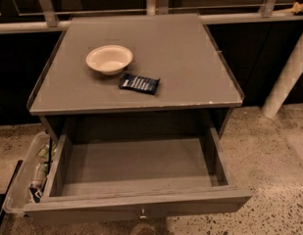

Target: Open top drawer

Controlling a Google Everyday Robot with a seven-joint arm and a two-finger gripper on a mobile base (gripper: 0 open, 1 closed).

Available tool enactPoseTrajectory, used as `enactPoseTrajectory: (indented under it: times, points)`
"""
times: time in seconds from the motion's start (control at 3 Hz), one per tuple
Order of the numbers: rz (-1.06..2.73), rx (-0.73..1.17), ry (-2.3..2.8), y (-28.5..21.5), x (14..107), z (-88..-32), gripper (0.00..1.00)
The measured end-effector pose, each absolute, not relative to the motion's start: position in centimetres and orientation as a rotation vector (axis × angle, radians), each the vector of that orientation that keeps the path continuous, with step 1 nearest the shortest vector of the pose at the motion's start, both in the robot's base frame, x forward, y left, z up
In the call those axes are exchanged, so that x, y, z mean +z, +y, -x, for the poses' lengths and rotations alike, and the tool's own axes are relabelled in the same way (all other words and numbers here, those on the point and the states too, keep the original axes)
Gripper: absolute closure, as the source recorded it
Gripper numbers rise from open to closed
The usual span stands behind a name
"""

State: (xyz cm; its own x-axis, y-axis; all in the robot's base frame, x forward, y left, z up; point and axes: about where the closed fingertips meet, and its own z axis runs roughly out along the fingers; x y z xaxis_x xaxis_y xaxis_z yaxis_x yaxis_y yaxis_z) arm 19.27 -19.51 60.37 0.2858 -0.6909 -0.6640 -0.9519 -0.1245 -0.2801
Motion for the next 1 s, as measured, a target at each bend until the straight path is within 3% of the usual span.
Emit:
enactPoseTrajectory:
  times: [0.33,0.67,1.0]
  points:
    - [1.839,0.453,1.504,-23.4,58.2,-11.7,0.61]
    - [1.858,0.393,1.503,-23.4,58.7,-11.7,0.59]
    - [1.931,0.306,1.418,-19.0,64.7,-21.4,0.61]
